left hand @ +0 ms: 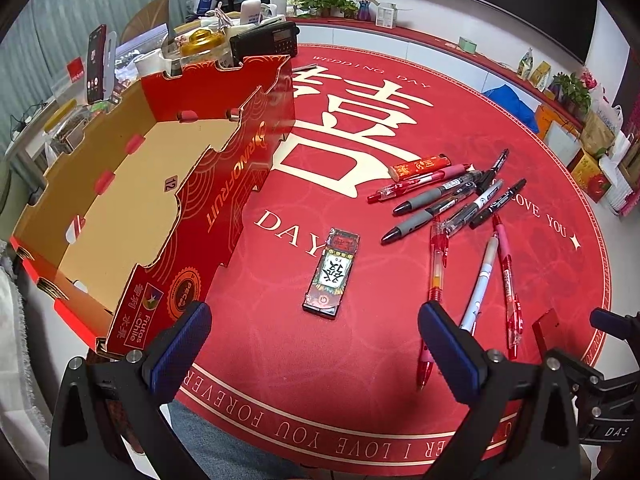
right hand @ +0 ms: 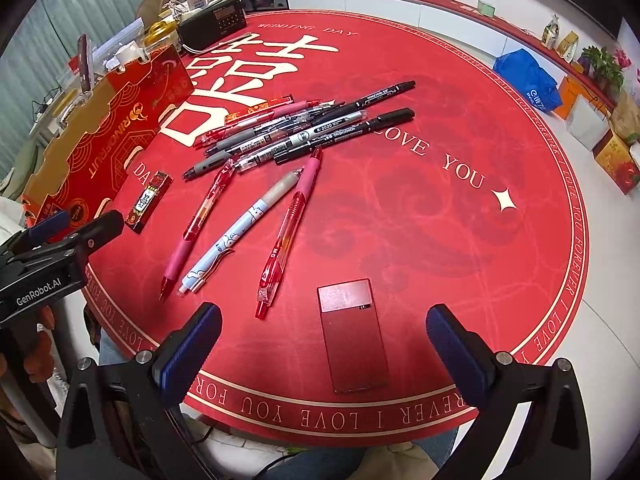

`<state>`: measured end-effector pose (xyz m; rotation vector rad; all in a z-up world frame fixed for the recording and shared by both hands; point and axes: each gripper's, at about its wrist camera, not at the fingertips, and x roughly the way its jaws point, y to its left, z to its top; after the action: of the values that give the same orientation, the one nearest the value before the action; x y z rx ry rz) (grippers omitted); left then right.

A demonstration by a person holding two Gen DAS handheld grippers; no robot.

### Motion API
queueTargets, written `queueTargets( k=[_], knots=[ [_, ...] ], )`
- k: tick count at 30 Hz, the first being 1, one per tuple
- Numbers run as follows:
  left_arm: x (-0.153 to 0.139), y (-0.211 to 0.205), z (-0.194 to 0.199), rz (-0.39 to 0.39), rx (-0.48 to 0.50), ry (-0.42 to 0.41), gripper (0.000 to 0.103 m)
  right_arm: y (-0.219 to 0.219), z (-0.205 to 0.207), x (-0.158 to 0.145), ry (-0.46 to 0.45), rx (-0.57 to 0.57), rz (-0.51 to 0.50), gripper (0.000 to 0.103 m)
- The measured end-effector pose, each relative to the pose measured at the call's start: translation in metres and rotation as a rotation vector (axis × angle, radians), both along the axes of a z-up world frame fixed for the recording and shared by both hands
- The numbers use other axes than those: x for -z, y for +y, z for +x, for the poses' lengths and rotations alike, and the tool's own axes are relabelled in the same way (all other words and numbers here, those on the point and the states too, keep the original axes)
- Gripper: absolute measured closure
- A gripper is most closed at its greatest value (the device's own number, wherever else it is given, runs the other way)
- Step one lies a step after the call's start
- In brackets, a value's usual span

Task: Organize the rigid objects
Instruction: 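Move left tool to the red-white packet while right tool approaches the red card box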

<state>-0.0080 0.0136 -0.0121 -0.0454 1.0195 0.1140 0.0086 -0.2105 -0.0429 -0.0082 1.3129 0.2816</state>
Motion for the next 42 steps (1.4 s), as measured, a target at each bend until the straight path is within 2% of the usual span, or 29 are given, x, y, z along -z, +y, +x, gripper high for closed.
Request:
queueTargets(
  k=[32, 42],
  knots=[
    [0.007, 0.004, 0.016, 0.026, -0.001, 0.022, 0.0, 0.005, 0.016, 0.009, 0.016, -0.02, -0.04, 0.0],
    [0.004, -0.018, 0.027, 0.041, 0.073, 0.022, 0.0, 0.004, 0.02, 0.01, 0.016, -0.016, -0.04, 0.0]
  ],
)
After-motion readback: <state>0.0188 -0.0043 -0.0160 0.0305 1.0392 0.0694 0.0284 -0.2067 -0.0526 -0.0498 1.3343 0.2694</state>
